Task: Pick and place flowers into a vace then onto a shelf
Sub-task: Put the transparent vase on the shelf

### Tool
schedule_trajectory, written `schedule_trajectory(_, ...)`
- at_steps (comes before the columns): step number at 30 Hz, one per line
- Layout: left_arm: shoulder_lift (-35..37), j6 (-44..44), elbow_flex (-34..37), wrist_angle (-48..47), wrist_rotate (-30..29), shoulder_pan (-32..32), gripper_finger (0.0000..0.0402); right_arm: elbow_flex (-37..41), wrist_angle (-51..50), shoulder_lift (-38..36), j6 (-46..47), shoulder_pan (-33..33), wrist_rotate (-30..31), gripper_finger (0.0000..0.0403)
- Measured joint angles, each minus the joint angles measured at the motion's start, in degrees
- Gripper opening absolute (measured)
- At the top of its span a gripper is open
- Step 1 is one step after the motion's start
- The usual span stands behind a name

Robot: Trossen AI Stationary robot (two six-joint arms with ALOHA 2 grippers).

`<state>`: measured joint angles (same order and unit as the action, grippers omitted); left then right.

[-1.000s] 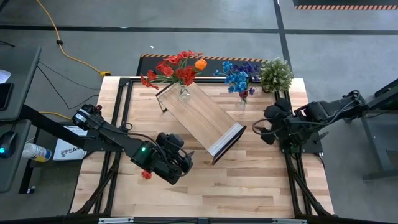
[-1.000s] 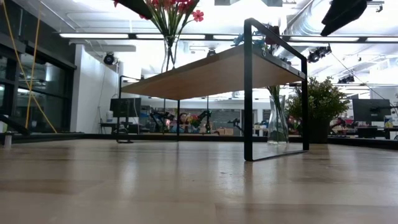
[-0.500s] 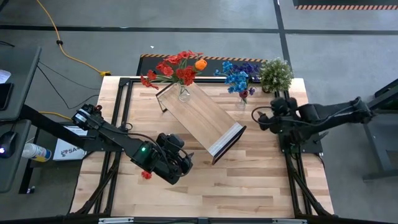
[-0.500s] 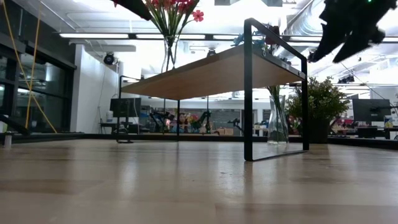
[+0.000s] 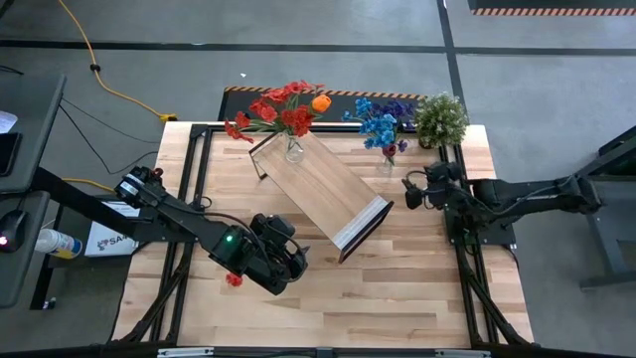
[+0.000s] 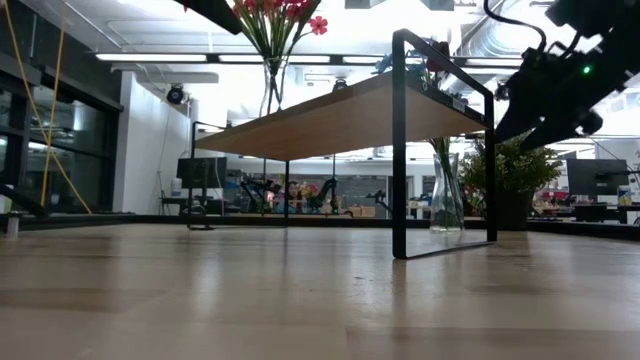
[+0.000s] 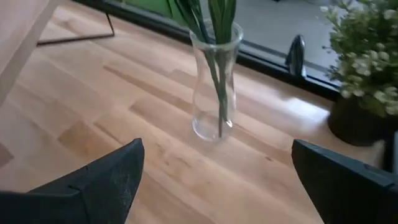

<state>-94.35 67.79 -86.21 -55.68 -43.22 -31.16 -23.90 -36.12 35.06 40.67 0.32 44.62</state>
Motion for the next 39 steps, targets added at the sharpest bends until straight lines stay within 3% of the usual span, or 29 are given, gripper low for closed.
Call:
schedule_trajectory(12,0.00,0.21,0.00,0.02,0.48,0.00,0.0397,7.18,20.98,-0.59,-18.52,-9.70,-6.17,0.0390)
schedule_trajectory(21,0.00,0.24,0.02,0.02,0.28,0.00,0.0397,7.97,24.11,0.98,-24.86,-15.70,-12.07,0.0390)
schedule_trajectory(29,0.00,1.51,0.02,0.04,0.07,0.02,0.0397,7.97,29.38,8.32,-25.76,-20.91,-12.72,0.0389)
schedule_trajectory(35,0.00,1.75,0.02,0.20,0.09,0.02,0.0397,7.95,39.87,16.26,-28.52,-23.21,-20.33,0.0392)
schedule_trajectory(39,0.00,1.88,0.02,0.21,0.11,0.01,0.0397,7.95,43.34,21.02,-29.46,-24.32,-22.27,0.0390)
